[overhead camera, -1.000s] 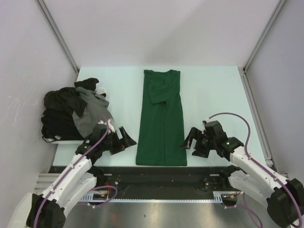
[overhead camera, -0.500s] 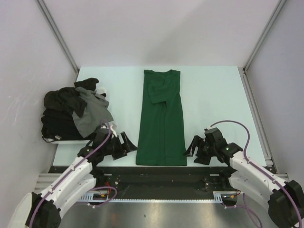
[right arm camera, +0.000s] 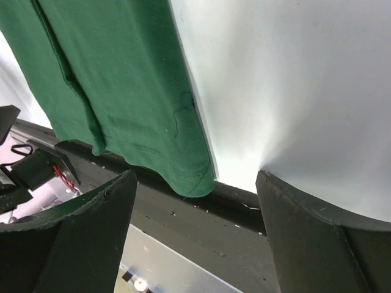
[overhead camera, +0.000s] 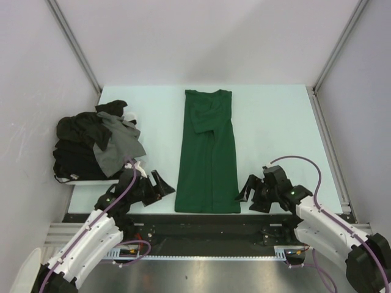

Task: Fold and stack the t-shirts
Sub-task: Grab the bottom of the folded rectangular tshirt with both arms

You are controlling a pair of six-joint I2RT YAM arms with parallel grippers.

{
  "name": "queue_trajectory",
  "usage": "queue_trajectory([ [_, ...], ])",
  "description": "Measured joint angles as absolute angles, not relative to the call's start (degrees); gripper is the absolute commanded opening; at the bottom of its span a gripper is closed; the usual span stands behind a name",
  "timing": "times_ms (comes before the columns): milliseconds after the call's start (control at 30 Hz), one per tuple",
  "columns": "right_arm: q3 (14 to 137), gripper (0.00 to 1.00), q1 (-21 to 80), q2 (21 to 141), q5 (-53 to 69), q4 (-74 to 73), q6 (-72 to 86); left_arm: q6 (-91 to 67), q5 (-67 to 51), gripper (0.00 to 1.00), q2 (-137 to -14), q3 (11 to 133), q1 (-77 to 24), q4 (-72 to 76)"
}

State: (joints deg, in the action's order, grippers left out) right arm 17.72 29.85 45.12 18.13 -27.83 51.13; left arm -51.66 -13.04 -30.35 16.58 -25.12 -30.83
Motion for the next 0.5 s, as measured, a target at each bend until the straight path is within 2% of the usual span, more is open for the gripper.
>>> queue_trajectory([
  [233,19.4,0.85,29.9,47.3,17.8,-28.7,49.7,-51.7,-12.6,0.84,-30.4,16.6,-25.1,-31.0],
  [500,27.2,0.84,29.9,49.6,14.9,-31.2,45.3,-51.6,-12.5,0.84,-31.6,16.6,-25.2,-30.9],
])
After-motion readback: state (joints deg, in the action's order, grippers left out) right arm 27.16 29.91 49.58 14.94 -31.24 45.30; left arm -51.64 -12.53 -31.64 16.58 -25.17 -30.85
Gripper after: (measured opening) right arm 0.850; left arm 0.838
